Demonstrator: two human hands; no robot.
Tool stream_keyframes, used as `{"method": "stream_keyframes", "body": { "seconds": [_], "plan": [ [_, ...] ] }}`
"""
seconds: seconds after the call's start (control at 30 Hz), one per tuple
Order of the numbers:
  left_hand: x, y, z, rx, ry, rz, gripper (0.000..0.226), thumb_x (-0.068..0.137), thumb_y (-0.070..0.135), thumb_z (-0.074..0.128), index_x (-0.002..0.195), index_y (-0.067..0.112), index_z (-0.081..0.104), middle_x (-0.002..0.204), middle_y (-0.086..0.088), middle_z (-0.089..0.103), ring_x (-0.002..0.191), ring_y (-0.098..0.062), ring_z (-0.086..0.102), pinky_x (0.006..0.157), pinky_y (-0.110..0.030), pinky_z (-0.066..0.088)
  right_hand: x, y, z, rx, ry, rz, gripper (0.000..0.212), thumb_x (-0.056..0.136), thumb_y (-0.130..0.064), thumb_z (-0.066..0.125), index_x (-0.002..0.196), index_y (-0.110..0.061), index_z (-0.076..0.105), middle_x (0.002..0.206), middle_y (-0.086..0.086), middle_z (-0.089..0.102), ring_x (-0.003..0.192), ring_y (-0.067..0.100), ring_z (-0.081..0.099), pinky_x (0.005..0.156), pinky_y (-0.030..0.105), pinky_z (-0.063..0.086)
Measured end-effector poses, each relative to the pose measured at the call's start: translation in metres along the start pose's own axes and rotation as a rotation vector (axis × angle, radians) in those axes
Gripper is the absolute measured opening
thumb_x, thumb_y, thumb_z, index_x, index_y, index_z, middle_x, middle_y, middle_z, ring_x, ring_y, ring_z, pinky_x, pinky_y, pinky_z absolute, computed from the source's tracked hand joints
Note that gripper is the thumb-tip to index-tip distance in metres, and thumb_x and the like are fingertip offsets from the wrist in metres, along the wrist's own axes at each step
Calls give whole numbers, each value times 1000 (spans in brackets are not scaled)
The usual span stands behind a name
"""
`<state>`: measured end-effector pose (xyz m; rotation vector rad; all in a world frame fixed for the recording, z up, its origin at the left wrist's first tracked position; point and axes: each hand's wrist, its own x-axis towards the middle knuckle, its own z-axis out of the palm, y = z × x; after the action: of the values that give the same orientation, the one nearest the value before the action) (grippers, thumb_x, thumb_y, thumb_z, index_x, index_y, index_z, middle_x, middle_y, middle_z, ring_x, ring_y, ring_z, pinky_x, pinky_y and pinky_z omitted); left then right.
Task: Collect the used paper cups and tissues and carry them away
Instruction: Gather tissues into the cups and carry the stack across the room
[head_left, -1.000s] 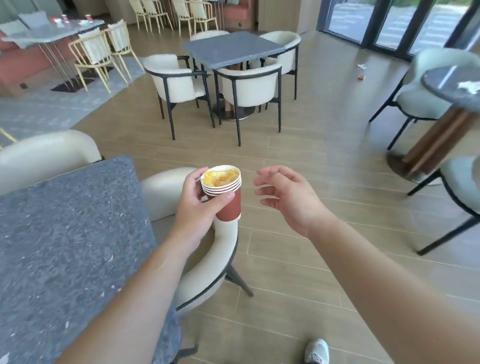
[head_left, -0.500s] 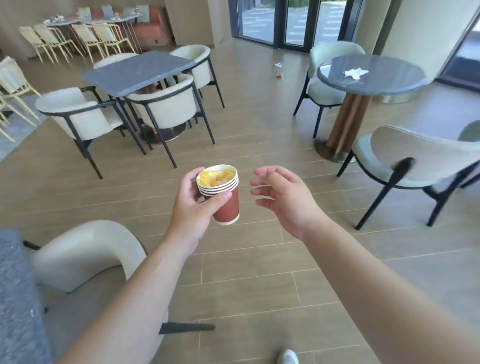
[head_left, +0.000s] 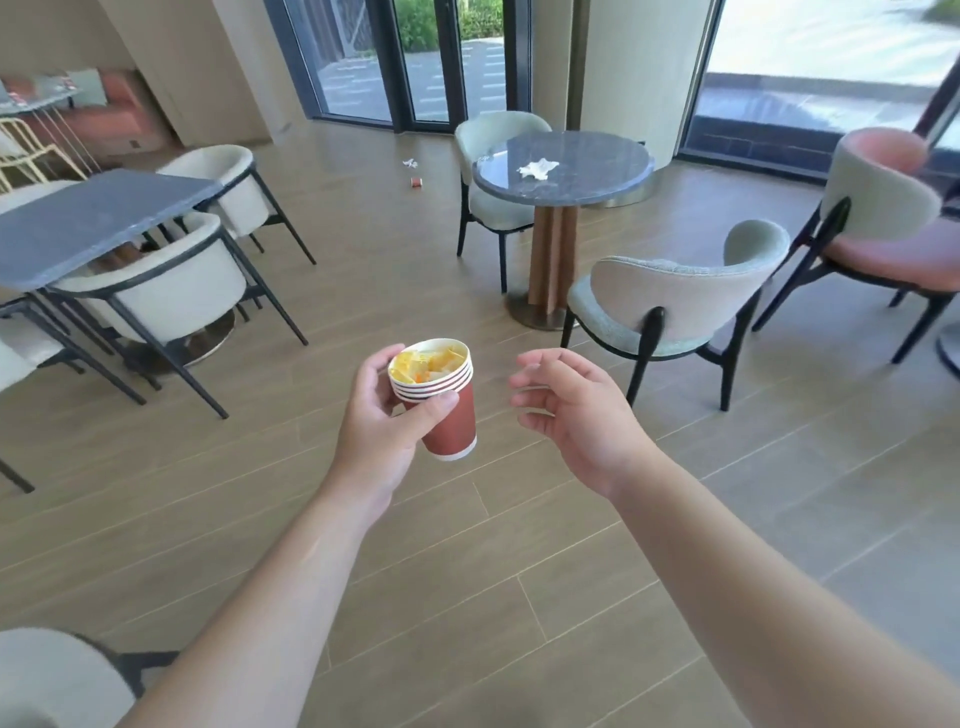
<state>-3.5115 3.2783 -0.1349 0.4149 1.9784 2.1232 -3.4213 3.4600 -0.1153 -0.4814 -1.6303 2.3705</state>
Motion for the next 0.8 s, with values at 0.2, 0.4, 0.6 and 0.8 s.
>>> {"method": "stream_keyframes", "body": {
  "seconds": [0.2,0.4,0.6,0.8],
  "plan": [
    [45,-3,-11,-4,-44,-5,80,51,34,90,123,32,57,106,17,76,99,-2,68,81,-22,56,36,6,4,-7,44,39,24,73,-23,62,96,-17,68,84,0,68,74,14,62,64,26,49],
    [126,-8,-52,-14,-23,-18,72,62,17,87,126,30,56,105,18,76,97,1,69,81,-21,56,112,6,32,-42,70,51,24,72,-24,63,95,-18,69,84,0,69,74,14,63,70,30,48],
    [220,-17,-106,-32,0,-55,72,61,20,89,125,31,57,108,15,75,101,-3,67,83,-24,55,209,8,93,-61,71,58,19,75,-21,62,93,-19,69,83,0,69,72,13,62,66,28,47],
    [310,-12,-157,-53,12,-53,71,63,18,85,128,27,57,111,12,73,103,-5,67,89,-25,54,295,5,161,-79,53,44,21,73,-23,60,92,-20,69,85,0,68,74,13,63,67,29,47]
  ]
}}
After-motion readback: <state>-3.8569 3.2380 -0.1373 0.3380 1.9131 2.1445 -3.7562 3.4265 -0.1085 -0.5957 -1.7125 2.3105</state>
